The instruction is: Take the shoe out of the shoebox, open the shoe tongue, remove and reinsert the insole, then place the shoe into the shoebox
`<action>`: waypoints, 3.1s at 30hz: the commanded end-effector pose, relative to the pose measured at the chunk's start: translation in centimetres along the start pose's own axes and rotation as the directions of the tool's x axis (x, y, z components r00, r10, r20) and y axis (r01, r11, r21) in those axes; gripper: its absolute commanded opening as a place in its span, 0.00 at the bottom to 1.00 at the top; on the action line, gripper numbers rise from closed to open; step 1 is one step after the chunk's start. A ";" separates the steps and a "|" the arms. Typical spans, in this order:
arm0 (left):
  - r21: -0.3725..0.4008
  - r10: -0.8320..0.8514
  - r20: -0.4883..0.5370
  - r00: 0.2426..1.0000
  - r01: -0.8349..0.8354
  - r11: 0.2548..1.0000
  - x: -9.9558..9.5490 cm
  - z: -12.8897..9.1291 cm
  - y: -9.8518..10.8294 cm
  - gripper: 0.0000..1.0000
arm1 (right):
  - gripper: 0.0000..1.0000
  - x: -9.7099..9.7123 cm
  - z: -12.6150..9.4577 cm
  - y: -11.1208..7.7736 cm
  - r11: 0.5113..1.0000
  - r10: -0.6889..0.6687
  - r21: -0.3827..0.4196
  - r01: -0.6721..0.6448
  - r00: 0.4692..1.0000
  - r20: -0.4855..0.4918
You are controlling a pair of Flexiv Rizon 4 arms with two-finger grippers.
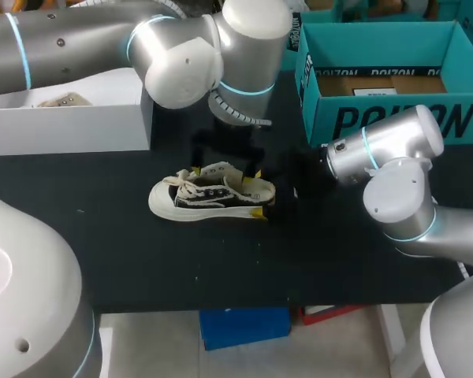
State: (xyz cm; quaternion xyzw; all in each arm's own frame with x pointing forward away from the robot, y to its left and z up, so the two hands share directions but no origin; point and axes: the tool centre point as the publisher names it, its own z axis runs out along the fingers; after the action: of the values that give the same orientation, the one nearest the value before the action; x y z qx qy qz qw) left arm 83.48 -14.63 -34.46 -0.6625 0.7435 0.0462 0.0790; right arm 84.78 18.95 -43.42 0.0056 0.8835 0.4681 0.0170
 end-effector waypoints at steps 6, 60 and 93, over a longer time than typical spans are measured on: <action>-0.015 0.018 0.120 0.993 -0.016 1.000 1.2 1.5 -0.2 0.95 | 0.00 -0.1 0.4 -0.2 1.000 0.001 0.000 -0.001 1.000 0.001; 0.040 -0.083 0.002 0.997 0.082 0.996 -7.0 -2.3 -1.2 0.00 | 0.00 -0.1 0.4 -0.2 1.000 0.001 0.000 -0.001 1.000 0.001; 0.007 -0.231 -0.077 0.970 0.232 0.973 -11.0 2.3 -0.1 0.27 | 0.00 -0.1 0.4 -0.2 1.000 0.001 0.000 -0.001 1.000 0.001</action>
State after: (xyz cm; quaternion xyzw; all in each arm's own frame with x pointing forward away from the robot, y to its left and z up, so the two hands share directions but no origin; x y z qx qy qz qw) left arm 84.88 -3.71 -34.05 -0.7455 0.6626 0.0156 0.0698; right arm 84.84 19.15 -43.43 0.0054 0.8833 0.4685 0.0171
